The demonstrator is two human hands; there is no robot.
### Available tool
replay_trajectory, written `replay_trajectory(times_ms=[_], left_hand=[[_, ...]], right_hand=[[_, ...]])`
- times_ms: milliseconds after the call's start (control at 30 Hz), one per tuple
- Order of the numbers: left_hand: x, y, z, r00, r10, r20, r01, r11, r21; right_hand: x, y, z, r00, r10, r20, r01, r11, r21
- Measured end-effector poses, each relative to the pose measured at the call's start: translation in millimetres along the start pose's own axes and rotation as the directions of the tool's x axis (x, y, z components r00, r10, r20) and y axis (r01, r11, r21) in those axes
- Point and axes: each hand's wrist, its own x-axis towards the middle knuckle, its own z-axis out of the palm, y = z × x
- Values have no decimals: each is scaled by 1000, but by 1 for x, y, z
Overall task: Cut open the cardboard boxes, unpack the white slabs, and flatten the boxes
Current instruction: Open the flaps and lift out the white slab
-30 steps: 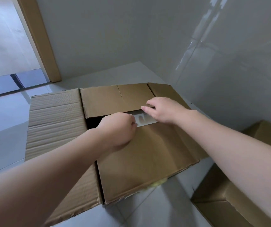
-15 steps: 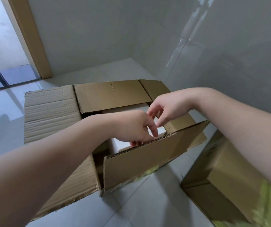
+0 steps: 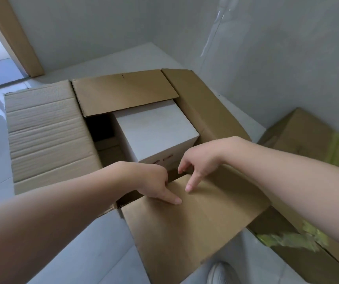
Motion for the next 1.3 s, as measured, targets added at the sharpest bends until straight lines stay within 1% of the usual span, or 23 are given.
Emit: replay_trajectory(times_ms=[67, 167, 267, 300, 367, 433, 500, 567, 600, 667, 733, 767, 800, 867, 900, 933, 1000, 1033, 1167, 1233, 1267, 1300], left_hand=[[5, 2, 4, 1000, -6, -23, 7, 999, 33], [8, 5, 9, 994, 56, -97, -42, 989, 143], [10, 9, 17, 972, 105, -210, -47, 964, 263], [10, 10, 20, 965, 111, -237, -41, 958, 284], [9, 13, 26, 955, 128, -269, -44, 953, 298], [8, 17, 33, 949, 153, -275, -63, 949, 310], [6, 21, 41, 948, 181, -261, -94, 945, 313], [4, 23, 44, 954, 192, -229, -118, 946, 301], [3, 22, 42, 960, 186, -209, -120, 948, 293], [-1, 18, 31, 970, 157, -188, -105, 960, 260], [-5, 10, 14, 962, 120, -244, -78, 981, 175], [-8, 5, 6, 944, 103, -312, -63, 989, 137], [-10, -3, -2, 910, 82, -406, -42, 993, 107], [-11, -21, -15, 806, 10, -592, 20, 999, 44], [-10, -30, -20, 762, -43, -646, 66, 998, 12], [-9, -40, -24, 739, -102, -666, 122, 992, -16], [-5, -57, -29, 744, -191, -640, 221, 975, -34], [-3, -64, -31, 753, -206, -625, 245, 969, -25], [-7, -87, -37, 759, -231, -609, 281, 959, -13], [-11, -90, -38, 763, -216, -609, 294, 955, 31], [-14, -91, -36, 753, -191, -630, 299, 952, 68], [-16, -91, -35, 725, -157, -670, 302, 947, 105]], right_hand=[[5, -2, 7, 999, -40, 11, 40, 998, 38], [11, -2, 17, 998, -63, -14, 64, 996, 60], [18, -4, 23, 991, -77, -106, 74, 997, -26], [19, -6, 24, 991, -79, -111, 73, 996, -59], [20, -9, 22, 995, -75, -69, 68, 993, -93], [20, -11, 19, 998, -66, 10, 67, 994, -86], [21, -13, 19, 992, -64, 104, 71, 995, -72], [21, -14, 16, 987, -54, 149, 63, 997, -54], [20, -14, 11, 989, -55, 134, 61, 997, -45], [17, -13, -3, 996, -81, 38, 81, 997, -4], [16, -10, -18, 990, -119, -69, 126, 987, 97], [16, -9, -25, 984, -134, -117, 152, 976, 155], [17, -8, -32, 976, -141, -167, 175, 963, 205], [24, -7, -41, 953, -125, -277, 200, 943, 264], [30, -7, -44, 941, -101, -322, 194, 943, 269], [37, -8, -46, 933, -71, -353, 169, 952, 255], [53, -11, -45, 923, -16, -384, 100, 975, 200], [61, -12, -45, 922, 1, -387, 75, 980, 182], [80, -15, -51, 913, 29, -407, 40, 987, 159], [81, -15, -53, 902, 23, -431, 48, 987, 152], [81, -14, -53, 896, 21, -443, 53, 987, 154], [79, -13, -53, 887, 20, -462, 54, 988, 146]])
